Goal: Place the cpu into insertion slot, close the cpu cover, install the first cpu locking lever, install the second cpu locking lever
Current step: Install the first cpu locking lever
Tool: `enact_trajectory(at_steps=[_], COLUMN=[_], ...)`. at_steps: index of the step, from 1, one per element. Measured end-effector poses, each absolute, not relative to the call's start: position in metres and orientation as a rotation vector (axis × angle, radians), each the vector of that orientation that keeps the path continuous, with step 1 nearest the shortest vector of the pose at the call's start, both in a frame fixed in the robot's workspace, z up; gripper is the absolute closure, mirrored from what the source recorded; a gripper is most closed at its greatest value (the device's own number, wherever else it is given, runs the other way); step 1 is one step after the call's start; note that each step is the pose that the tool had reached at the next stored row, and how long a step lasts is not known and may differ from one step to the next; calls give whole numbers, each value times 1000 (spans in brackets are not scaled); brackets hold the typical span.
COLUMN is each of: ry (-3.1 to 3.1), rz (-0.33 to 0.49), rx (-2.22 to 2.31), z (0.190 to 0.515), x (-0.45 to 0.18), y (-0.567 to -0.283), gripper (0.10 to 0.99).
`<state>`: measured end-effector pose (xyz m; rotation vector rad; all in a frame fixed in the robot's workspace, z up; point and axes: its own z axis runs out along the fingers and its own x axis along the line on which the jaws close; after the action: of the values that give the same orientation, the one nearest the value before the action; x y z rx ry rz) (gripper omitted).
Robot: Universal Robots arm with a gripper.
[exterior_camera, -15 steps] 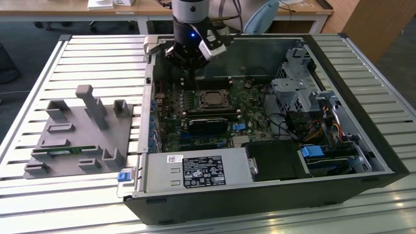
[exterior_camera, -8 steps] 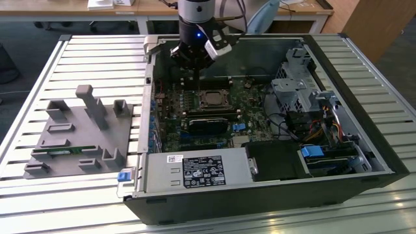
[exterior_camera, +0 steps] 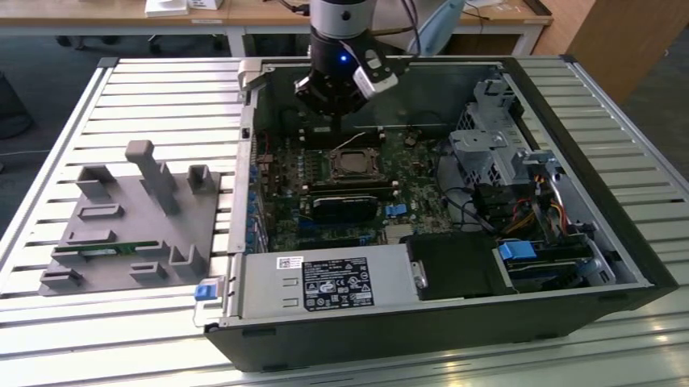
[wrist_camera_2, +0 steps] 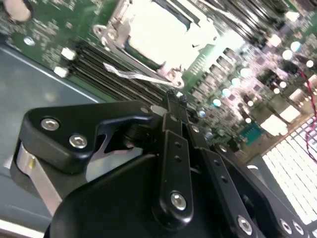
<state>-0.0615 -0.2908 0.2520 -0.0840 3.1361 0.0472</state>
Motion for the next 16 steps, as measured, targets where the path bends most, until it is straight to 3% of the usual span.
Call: enact_trajectory(at_steps=[4, 7, 16], ry=[3136, 3132, 3131], rz=[52, 120, 130], rx=[-84, -84, -84], z=[251, 251, 240], x=[-59, -59, -50], y=[-291, -293, -293], gripper=[980, 980, 980])
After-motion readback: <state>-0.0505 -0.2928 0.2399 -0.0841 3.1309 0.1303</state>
